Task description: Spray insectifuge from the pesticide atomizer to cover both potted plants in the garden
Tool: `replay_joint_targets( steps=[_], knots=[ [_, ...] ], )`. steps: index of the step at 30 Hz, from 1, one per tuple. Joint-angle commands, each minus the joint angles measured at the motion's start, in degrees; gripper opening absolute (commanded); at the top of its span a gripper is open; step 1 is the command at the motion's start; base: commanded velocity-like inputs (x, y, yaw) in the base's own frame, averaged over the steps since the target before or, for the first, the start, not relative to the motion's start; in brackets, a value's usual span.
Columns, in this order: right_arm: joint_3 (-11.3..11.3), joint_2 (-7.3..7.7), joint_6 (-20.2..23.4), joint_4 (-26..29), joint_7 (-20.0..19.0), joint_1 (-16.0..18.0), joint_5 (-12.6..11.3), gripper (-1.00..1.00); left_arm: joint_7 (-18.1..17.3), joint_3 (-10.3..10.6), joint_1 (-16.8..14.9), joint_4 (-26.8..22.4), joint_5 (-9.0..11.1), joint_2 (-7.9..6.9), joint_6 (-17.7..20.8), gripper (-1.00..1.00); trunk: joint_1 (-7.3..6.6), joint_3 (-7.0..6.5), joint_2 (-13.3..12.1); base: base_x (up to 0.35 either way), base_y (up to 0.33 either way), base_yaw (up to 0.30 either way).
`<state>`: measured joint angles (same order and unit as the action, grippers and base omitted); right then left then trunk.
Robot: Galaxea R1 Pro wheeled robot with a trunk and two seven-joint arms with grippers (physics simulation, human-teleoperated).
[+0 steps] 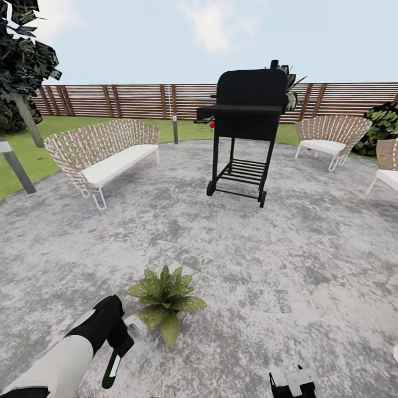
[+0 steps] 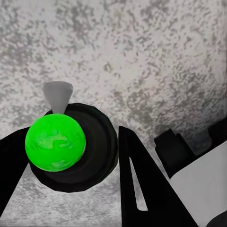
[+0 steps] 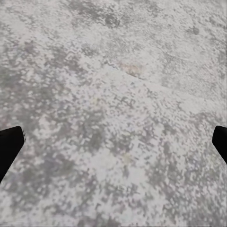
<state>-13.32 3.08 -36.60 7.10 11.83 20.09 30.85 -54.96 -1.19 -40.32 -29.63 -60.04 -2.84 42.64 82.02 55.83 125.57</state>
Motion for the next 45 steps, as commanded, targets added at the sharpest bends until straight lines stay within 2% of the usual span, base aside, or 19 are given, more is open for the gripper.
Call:
replay_joint_targets(
  steps=[1, 10, 11, 13, 22, 37, 40, 43, 45],
  knots=[
    [-0.2, 0.00, -0.1, -0.1, 0.4, 0.0, 0.6, 1.00, -0.4, -0.1, 0.0, -0.1, -0.3, 0.02, 0.3, -1.00, -0.01, 0.05, 0.0, 0.000, -0.018, 0.268],
    [-0.2, -0.13, -0.1, -0.1, 0.3, 0.0, 0.8, 1.00, -0.8, -0.2, 0.0, 0.3, -0.2, -0.10, 0.1, -1.00, -0.01, 0.05, 0.0, 0.000, -0.002, 0.124],
    [-0.2, -0.09, -0.1, -0.2, 0.3, 0.0, 0.8, 1.00, -0.7, 0.6, 0.0, 0.5, -0.8, -0.65, -1.5, -1.00, -0.01, 0.05, 0.0, 0.000, 0.000, 0.000],
    [-0.2, -0.09, -0.1, -0.2, 0.3, 0.0, 0.7, 1.00, -0.5, 0.6, 0.0, 0.8, -0.8, -1.20, -1.7, -1.00, -0.01, 0.05, 0.0, 0.000, 0.000, 0.000],
    [-0.2, -0.09, -0.1, -0.2, 0.4, 0.0, 0.6, 1.00, -0.3, 0.5, 0.1, 0.8, -0.8, -0.97, -1.5, -1.00, -0.01, 0.05, 0.0, -0.067, -0.193, 0.111],
    [-0.3, 0.35, -0.2, -0.2, 0.4, 0.0, 0.6, 1.00, -0.2, 0.4, 0.1, 0.8, -0.5, -0.71, -1.5, -1.00, -0.01, 0.05, 0.0, -0.051, -0.181, 0.002],
    [-0.3, 0.35, -0.1, -0.2, 0.4, 0.0, 0.6, 1.00, -1.4, 0.2, 0.0, 0.8, 0.2, -0.68, -1.4, -1.00, -0.01, 0.05, 0.0, 0.008, -0.008, 0.000],
    [-0.2, 0.35, -0.1, -0.2, 0.4, 0.0, 0.6, 1.00, -7.3, 0.6, 0.0, 0.7, -0.2, -0.73, -1.6, -1.00, -0.01, 0.05, 0.0, 0.001, -0.001, 0.000],
    [-0.2, 0.35, -0.1, -0.2, 0.4, 0.0, 0.6, 1.00, -8.7, 0.8, 0.0, 0.1, -1.0, -0.62, -1.3, -1.00, -0.01, 0.05, 0.0, 0.000, 0.000, 0.000]
  ],
)
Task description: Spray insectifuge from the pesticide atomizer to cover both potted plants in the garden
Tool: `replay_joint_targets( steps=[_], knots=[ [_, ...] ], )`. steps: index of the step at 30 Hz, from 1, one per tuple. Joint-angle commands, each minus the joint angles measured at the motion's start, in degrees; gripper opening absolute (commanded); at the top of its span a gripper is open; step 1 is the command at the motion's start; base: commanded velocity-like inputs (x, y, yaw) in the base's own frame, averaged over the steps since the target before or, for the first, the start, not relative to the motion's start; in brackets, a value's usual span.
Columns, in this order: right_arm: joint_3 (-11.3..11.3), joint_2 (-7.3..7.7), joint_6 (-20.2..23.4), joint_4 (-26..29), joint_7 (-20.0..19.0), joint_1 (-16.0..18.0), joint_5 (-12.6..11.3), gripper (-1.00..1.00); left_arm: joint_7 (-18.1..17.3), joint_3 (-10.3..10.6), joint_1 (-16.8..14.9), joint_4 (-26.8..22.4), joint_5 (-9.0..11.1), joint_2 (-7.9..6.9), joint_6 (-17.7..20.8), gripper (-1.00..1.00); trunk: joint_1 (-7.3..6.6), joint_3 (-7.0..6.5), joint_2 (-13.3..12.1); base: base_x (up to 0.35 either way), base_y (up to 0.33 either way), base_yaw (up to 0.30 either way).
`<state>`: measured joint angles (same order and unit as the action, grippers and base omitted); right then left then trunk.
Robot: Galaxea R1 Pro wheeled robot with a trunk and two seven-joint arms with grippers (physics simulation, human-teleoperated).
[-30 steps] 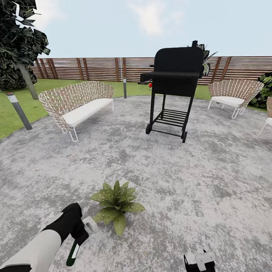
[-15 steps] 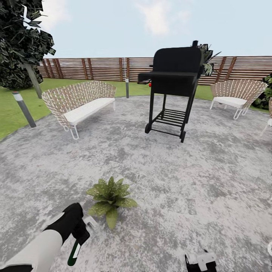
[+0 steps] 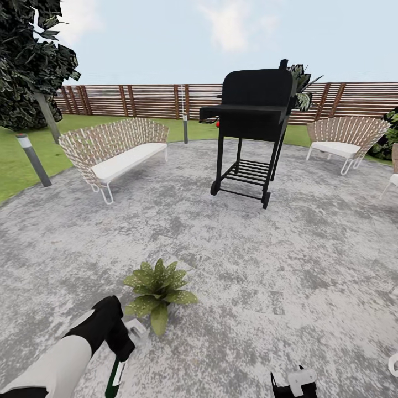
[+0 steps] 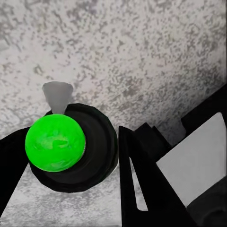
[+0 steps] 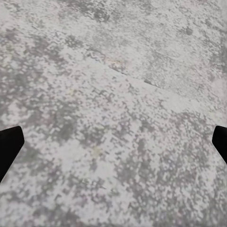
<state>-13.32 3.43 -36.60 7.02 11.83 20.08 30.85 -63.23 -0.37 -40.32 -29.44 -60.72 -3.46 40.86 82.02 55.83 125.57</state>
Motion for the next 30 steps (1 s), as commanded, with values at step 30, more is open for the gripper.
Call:
replay_joint_targets(
  steps=[30],
  knots=[
    [-0.2, -0.44, -0.1, -0.1, 0.4, 0.0, 0.6, 1.00, 4.3, -0.6, -0.2, 0.5, -7.3, 2.73, 8.6, -1.00, -0.01, 0.25, 0.0, 0.040, -0.065, 0.057]
  ],
)
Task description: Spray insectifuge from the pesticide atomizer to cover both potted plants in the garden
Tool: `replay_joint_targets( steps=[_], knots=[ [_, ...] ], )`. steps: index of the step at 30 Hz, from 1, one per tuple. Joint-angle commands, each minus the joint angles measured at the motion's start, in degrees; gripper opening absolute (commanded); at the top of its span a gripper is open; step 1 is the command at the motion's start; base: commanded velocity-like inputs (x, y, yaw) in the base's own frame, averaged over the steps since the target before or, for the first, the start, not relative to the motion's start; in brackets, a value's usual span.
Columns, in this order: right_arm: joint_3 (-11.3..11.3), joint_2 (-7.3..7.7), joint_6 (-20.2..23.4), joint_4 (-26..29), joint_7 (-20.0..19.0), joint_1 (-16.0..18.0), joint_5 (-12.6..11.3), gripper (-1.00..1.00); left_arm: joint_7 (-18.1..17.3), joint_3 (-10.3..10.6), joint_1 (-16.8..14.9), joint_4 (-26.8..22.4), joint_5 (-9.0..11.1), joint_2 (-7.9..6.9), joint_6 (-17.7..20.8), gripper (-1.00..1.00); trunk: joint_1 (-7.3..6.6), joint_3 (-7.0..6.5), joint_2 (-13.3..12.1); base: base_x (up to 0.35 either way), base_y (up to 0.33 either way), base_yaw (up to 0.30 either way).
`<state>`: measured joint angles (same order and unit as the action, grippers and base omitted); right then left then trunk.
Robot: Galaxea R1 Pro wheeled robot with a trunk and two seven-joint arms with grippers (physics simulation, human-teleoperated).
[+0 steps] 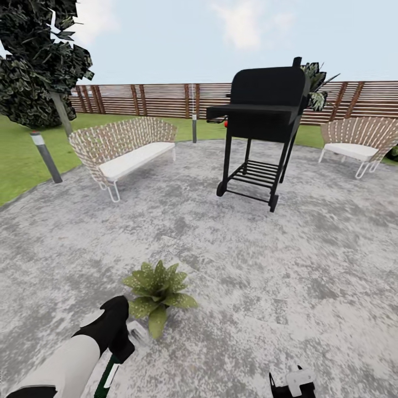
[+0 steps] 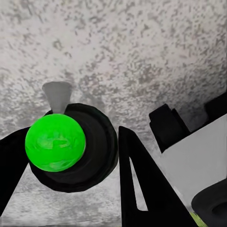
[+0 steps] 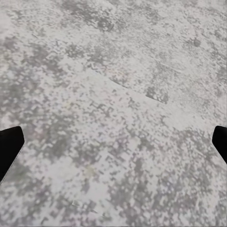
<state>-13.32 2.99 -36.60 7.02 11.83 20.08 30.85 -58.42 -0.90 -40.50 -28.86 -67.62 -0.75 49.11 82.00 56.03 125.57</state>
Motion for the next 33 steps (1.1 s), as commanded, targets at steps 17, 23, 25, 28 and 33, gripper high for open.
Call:
replay_joint_targets(
  steps=[17, 23, 25, 28, 33],
  knots=[
    [-0.2, 0.00, -0.1, -0.1, 0.3, 0.0, 0.7, 1.00, -6.0, 0.4, -1.2, -0.6, -0.8, 1.29, 0.3, -1.00, 0.01, 0.06, 0.0, 0.025, -0.001, 0.007],
    [-0.2, 0.00, -0.1, -0.1, 0.3, 0.0, 0.7, 1.00, -6.8, 0.5, -0.5, -0.1, -0.9, -1.77, -0.2, -1.00, 0.01, 0.06, 0.0, 0.000, 0.000, 0.000],
    [-0.2, 0.00, -0.1, -0.1, 0.3, 0.0, 0.7, 1.00, -6.7, 0.5, -0.4, -0.1, -0.9, -2.34, -0.2, -1.00, 0.01, 0.06, 0.0, 0.000, 0.000, 0.000],
    [-0.2, 0.01, -0.1, -0.1, 0.3, 0.0, 0.7, 1.00, -6.7, 0.5, -0.4, -0.1, -0.9, -1.95, -0.2, -1.00, 0.01, 0.06, 0.0, 0.000, 0.000, 0.000],
    [-0.2, 0.06, -0.1, -0.1, 0.3, 0.0, 0.7, 1.00, -6.6, 0.3, -0.4, -0.5, -0.9, -1.73, -0.2, -1.00, 0.01, 0.06, 0.0, 0.121, 0.000, 0.000]
  ],
)
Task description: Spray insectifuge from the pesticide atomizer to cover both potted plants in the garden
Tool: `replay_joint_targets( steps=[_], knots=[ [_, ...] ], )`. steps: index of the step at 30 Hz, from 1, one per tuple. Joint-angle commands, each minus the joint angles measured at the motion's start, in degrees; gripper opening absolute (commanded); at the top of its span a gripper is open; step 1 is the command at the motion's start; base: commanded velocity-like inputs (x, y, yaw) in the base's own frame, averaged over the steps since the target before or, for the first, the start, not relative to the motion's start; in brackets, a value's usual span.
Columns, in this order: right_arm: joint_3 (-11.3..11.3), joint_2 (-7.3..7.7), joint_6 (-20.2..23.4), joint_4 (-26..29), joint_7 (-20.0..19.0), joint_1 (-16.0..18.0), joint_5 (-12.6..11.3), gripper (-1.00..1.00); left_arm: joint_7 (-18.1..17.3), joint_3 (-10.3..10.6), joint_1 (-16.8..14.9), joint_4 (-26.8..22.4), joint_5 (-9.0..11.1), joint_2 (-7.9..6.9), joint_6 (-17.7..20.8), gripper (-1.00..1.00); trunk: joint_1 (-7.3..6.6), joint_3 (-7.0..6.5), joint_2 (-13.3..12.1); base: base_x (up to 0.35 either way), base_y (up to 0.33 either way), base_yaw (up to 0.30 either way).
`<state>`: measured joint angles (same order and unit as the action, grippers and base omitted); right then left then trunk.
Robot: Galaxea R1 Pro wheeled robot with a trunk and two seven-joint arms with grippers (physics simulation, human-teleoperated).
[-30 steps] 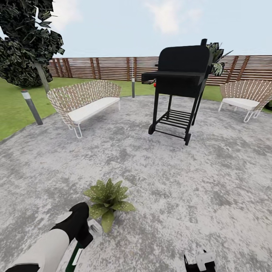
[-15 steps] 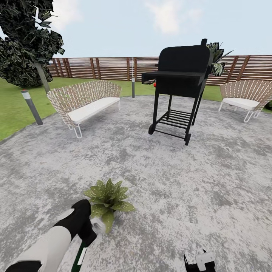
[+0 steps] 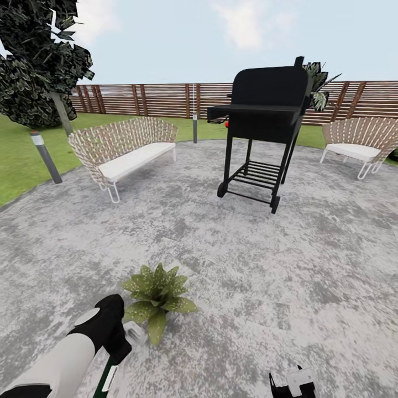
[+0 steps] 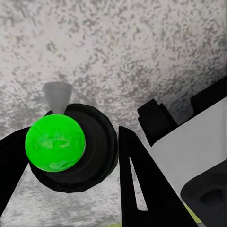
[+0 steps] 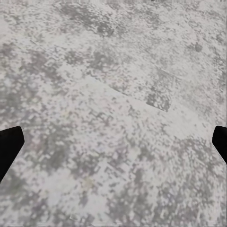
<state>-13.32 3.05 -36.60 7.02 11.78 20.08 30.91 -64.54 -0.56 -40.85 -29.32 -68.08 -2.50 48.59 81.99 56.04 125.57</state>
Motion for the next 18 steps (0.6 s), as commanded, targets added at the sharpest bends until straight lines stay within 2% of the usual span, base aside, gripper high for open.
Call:
replay_joint_targets(
  steps=[1, 6, 8, 12, 15, 18],
  knots=[
    [-0.2, 0.01, -0.1, -0.1, 0.4, 0.0, 0.6, 1.00, -0.4, -0.1, 0.0, 0.0, -0.4, 0.02, 0.4, -1.00, 0.02, 0.05, 0.0, 0.309, 0.000, 0.000],
    [-0.2, 0.03, -0.1, -0.1, 0.4, 0.0, 0.6, 1.00, -0.3, -0.1, 0.0, 0.4, -0.4, 0.02, 0.4, -1.00, 0.02, 0.05, 0.0, 0.217, -0.102, 0.000],
    [-0.2, 0.03, -0.1, -0.1, 0.4, 0.0, 0.6, 1.00, -0.3, -0.1, 0.1, 0.5, -0.4, -0.08, 0.5, -1.00, 0.02, 0.05, 0.0, 0.041, -0.088, 0.000],
    [-0.2, 0.02, -0.1, -0.1, 0.3, 0.0, 0.6, 1.00, 0.1, 0.0, 3.3, -0.2, -0.3, -0.26, 0.4, -1.00, 0.02, 0.05, 0.0, 0.006, -0.013, 0.000],
    [-0.2, -0.05, -0.1, -0.1, 0.3, 0.0, 0.6, 1.00, 1.3, -0.2, 3.6, -0.4, -0.3, -0.08, 0.5, -1.00, 0.02, 0.05, 0.0, 0.000, -0.001, 0.002],
    [-0.2, -0.06, -0.1, -0.1, 0.4, 0.0, 0.6, 1.00, 1.7, -0.3, 3.7, -0.5, 0.1, -0.04, 0.5, -1.00, 0.02, 0.05, 0.0, 0.000, 0.000, 0.194]
  ],
)
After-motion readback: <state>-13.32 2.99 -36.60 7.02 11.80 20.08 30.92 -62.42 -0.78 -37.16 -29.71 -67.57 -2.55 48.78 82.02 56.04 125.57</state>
